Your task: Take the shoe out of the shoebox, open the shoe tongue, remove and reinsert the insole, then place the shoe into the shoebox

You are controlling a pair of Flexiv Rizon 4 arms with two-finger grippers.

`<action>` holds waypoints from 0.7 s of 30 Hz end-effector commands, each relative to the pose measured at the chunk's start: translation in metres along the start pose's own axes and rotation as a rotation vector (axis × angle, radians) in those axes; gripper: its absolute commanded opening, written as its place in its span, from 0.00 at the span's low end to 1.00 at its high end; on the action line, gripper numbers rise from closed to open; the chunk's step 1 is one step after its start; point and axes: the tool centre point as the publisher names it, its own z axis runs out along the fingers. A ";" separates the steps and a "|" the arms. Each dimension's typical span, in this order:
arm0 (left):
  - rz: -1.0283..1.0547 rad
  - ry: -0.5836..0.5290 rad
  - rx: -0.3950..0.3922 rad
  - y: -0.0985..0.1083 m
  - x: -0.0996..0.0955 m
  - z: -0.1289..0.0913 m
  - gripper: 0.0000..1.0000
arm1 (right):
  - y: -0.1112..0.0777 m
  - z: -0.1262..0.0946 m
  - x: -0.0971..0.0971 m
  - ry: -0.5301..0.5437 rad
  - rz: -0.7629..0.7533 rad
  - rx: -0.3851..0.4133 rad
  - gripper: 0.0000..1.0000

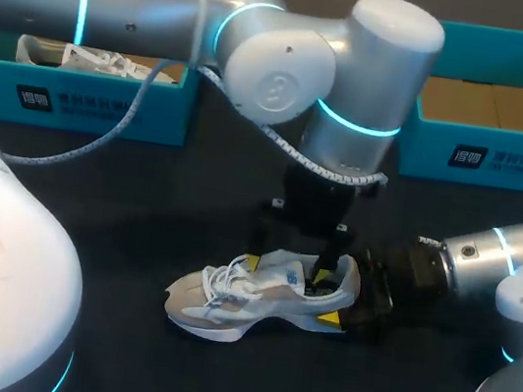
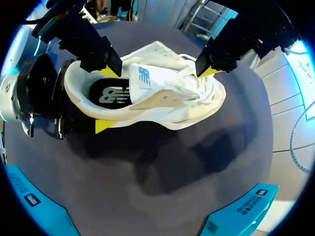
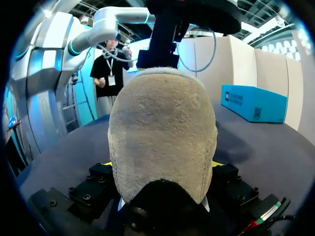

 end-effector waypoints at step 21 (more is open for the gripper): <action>-0.205 -0.248 -0.010 -0.004 0.013 0.023 0.82 | 0.001 0.001 0.002 -0.003 -0.001 0.003 0.00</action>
